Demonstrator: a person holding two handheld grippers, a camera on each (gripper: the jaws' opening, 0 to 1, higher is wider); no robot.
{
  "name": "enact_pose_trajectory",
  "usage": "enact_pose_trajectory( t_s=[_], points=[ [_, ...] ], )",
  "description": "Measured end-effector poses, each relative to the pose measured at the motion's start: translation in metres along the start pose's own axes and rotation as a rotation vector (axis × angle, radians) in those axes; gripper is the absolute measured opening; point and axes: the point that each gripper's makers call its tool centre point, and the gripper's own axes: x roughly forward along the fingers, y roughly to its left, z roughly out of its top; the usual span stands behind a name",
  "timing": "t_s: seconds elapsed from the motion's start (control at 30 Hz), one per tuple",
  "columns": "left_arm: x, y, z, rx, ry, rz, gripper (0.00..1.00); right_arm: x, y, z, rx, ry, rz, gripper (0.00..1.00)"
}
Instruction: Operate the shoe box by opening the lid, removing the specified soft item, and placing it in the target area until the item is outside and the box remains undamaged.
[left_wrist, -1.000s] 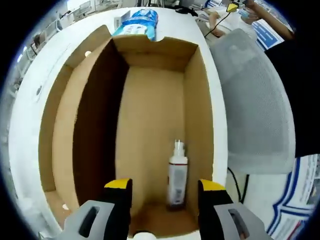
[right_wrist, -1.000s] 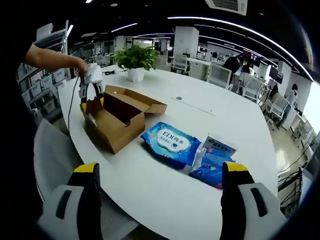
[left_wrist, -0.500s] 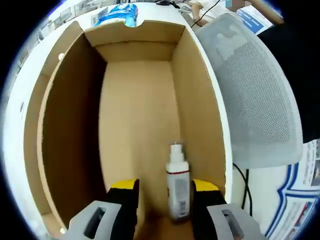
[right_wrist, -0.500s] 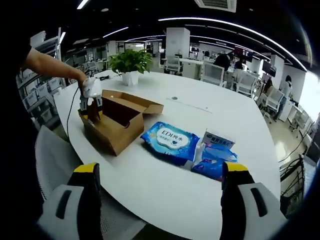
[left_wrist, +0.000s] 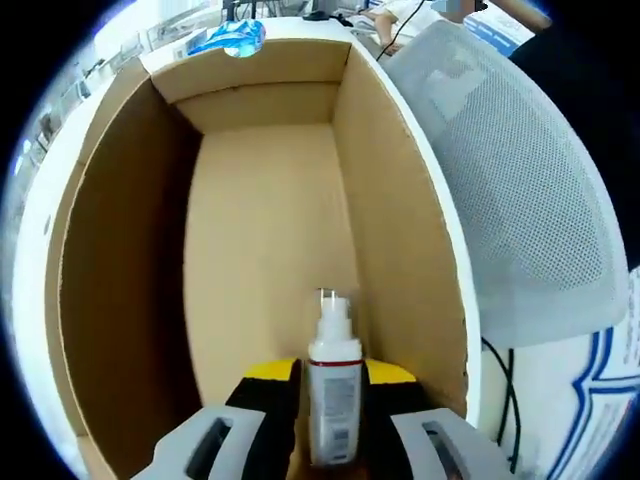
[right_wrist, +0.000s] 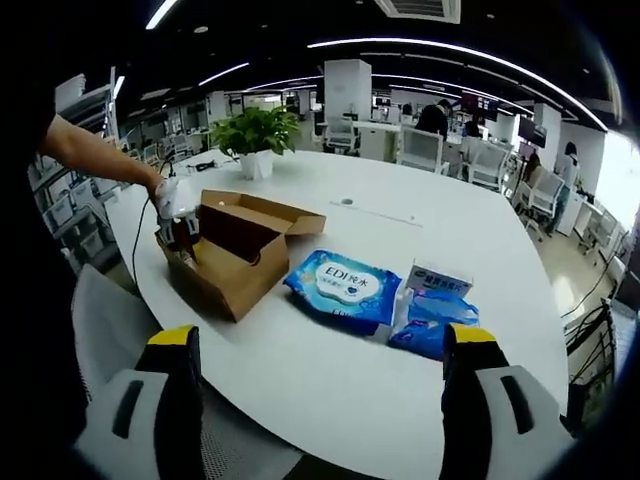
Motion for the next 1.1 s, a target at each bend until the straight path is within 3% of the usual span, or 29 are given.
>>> enact_pose_trajectory(
  t_s=[0.73,1.1],
  points=[
    [-0.002,0.01,-0.002,-0.084,-0.026,0.085,0.2,0.0,0.006,0.007,0.024,-0.04,0.009,0.93],
    [-0.022,0.011,0.019,-0.061,-0.097,0.131,0.2,0.001,0.009,0.016,0.019,-0.067,0.025,0.92]
  ],
)
